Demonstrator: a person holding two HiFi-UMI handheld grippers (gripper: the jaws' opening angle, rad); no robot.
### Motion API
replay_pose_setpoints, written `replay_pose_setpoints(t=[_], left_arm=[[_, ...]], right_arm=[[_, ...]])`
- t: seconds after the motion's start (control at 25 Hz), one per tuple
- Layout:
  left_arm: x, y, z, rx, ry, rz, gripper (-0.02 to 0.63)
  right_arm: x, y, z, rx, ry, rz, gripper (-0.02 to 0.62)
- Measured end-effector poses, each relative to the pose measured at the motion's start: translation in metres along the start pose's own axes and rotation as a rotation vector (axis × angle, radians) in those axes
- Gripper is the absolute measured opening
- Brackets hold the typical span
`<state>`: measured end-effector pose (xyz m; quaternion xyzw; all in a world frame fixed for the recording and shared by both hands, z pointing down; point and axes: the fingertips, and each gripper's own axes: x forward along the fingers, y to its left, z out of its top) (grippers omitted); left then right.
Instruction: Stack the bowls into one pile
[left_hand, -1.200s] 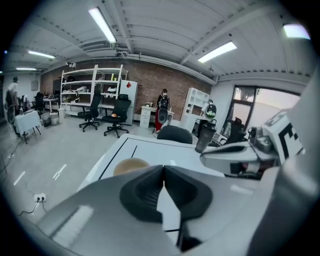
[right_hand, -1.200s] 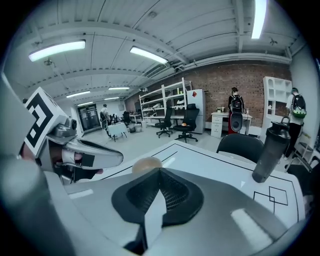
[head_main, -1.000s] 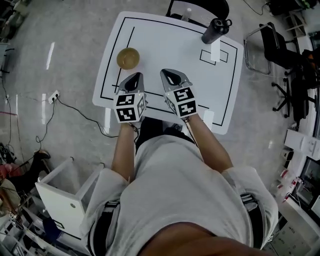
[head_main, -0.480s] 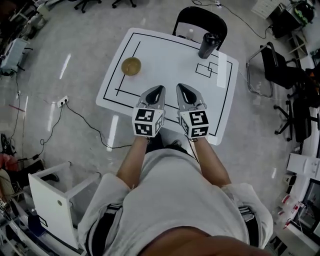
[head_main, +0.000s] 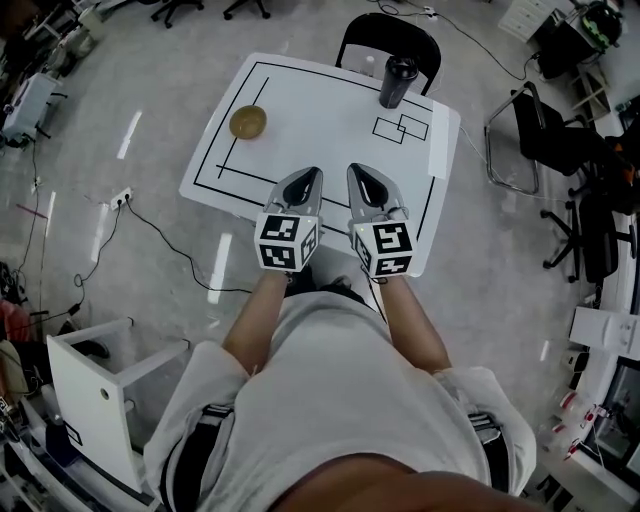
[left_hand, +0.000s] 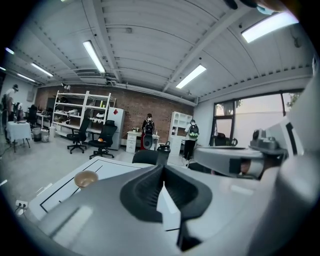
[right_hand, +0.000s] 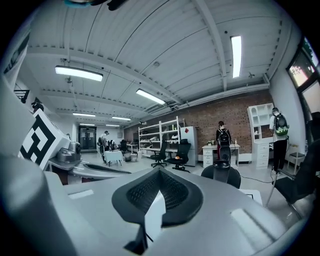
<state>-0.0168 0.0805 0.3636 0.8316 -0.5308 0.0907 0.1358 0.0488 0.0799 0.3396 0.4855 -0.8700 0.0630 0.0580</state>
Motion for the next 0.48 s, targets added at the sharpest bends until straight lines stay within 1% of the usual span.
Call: replay_pose_setpoints(t=[0.2, 0.32, 0.48], left_arm=[[-0.014, -0.034, 0.001, 0.036, -0.025, -0.010, 0.003], [-0.017, -0.050, 0.001, 0.063, -0.016, -0.014, 0.003], [-0.011, -0.060, -0.002, 0.078, 0.006, -0.016, 0.003]], right_arm=[[-0.038, -0.009, 0.000, 0.021, -0.032, -0.028, -0.002], [-0.055, -0.019, -0.002, 0.049, -0.043, -0.046, -0.002], [-0.064, -0.036, -0.009, 0.075, -0.040, -0.066, -0.002]])
